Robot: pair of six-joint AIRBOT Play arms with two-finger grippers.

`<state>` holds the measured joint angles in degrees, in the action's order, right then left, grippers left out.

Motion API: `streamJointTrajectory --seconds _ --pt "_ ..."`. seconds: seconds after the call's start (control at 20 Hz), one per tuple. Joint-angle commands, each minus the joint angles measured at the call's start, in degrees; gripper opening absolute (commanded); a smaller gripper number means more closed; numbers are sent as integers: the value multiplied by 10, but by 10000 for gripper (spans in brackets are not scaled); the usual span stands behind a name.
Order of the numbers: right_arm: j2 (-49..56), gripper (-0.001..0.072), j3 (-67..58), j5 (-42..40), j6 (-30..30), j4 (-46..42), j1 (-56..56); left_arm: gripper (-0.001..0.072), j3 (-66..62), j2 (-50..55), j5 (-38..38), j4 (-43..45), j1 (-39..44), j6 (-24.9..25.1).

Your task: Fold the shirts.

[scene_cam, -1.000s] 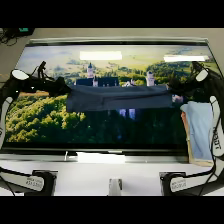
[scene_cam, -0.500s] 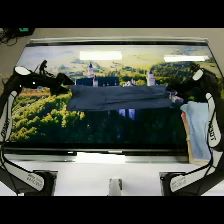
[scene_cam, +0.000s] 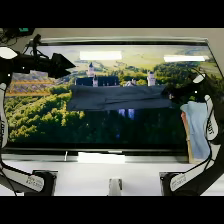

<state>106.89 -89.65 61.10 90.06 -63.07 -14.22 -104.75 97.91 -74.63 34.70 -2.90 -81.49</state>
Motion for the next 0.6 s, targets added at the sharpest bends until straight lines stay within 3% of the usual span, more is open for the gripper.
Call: streamJointTrajectory --seconds 0.0,0.05,0.1,0.15,0.2,0.25,0.3,0.35,0.55 --pt "7 488 0 -15 0 38 15 594 -7 -14 11 -35 33 0" --pt "7 387 0 -12 -1 43 18 594 -7 -14 14 -37 44 0" --pt "7 164 -1 -14 -1 49 21 594 -6 -14 20 -37 55 12" --pt "3 21 -1 -14 -1 62 21 594 -6 -12 27 -37 69 29" --pt "-4 23 -1 -14 -2 71 20 592 -5 -9 36 -36 86 35" --pt "-17 23 -1 -14 -9 73 21 431 -4 -5 42 -36 103 39" --pt "-35 23 -1 -13 -13 73 21 146 -2 1 47 -36 123 39" --pt "-57 22 -1 -11 -17 73 21 54 3 9 56 -36 146 44" --pt "-156 22 -1 40 -18 73 21 47 24 66 100 -37 249 43"
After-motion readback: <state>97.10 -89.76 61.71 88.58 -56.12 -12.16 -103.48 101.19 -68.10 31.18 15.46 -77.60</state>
